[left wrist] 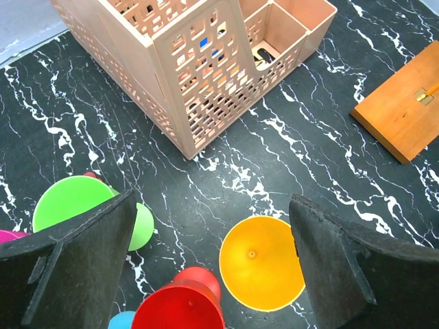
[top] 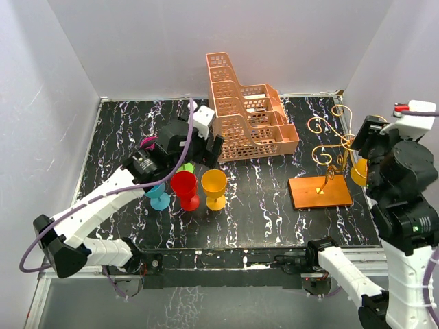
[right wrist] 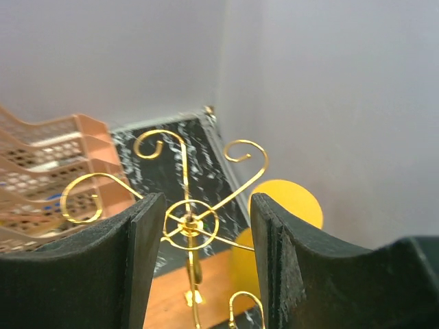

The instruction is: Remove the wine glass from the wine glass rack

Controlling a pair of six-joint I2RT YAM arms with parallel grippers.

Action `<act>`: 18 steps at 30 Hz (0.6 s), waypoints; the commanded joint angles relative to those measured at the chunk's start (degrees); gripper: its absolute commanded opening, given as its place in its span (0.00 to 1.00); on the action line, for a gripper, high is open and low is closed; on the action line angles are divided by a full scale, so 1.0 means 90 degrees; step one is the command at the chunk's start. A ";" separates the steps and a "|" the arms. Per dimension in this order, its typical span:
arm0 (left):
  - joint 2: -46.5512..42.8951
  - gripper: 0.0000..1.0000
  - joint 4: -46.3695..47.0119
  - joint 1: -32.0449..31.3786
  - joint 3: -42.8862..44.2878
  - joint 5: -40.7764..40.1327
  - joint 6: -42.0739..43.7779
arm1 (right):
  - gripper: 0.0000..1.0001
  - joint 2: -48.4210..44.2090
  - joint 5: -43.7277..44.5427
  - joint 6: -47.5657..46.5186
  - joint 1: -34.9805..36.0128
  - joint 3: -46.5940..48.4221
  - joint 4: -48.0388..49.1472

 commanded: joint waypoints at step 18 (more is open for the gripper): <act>-0.1141 0.96 0.0708 0.0156 -0.0728 0.0265 0.0011 | 0.51 0.0790 0.2080 -0.1990 0.0033 -0.0598 -0.0935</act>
